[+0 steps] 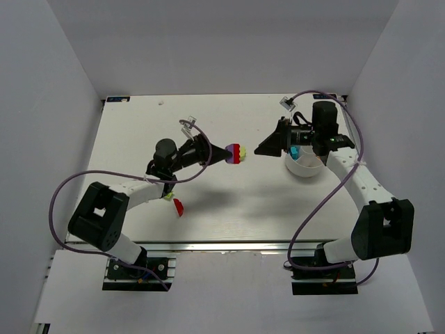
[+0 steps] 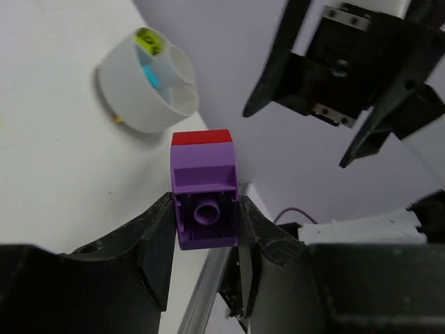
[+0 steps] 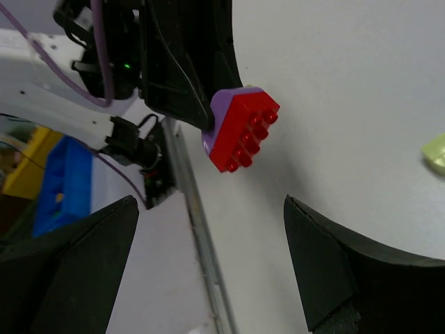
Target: Sort the legos into containers by color
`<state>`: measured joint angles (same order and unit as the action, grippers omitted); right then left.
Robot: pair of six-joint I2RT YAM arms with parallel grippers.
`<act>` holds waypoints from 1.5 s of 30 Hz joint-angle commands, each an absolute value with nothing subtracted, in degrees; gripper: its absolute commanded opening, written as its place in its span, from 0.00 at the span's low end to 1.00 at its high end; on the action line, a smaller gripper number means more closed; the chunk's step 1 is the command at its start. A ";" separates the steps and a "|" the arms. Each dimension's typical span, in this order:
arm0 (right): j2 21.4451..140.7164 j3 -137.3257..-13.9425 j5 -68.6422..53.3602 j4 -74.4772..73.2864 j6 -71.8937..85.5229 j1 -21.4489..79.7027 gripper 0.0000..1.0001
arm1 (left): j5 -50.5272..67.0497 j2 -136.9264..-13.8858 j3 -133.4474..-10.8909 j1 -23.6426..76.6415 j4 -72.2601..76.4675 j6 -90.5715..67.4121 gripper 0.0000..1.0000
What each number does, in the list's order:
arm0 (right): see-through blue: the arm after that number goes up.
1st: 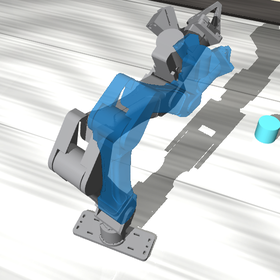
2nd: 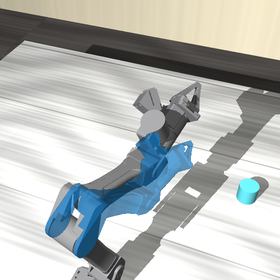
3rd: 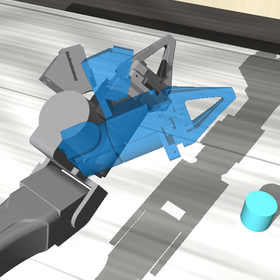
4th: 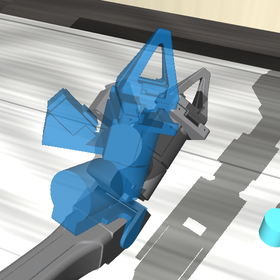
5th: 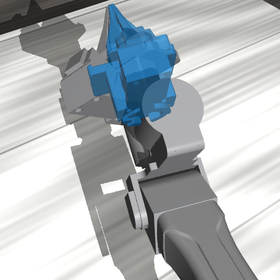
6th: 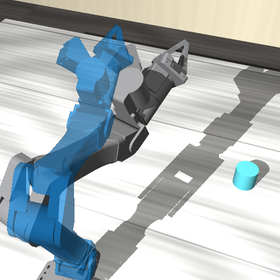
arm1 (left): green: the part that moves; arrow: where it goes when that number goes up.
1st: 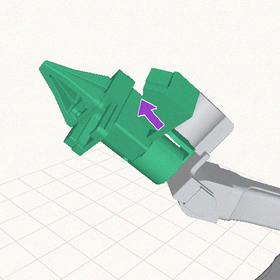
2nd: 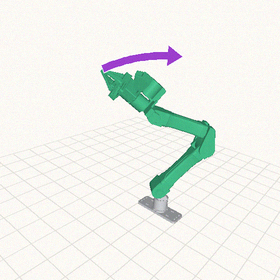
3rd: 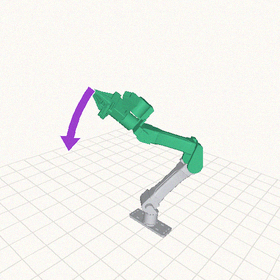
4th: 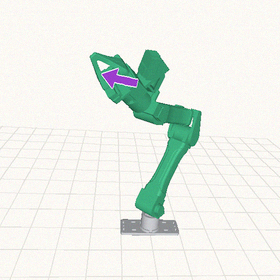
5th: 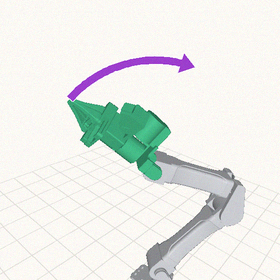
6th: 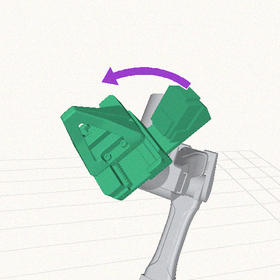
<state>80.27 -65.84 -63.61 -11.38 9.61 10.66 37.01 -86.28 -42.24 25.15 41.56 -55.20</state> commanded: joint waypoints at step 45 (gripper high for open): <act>85.78 -64.25 -69.08 19.24 38.57 16.52 0.14 | 42.19 -98.09 -45.09 30.15 84.46 -74.71 0.00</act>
<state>86.06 -63.94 -65.63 12.91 36.23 16.14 41.32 -98.17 -43.62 29.80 76.25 -74.06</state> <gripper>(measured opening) 0.409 0.460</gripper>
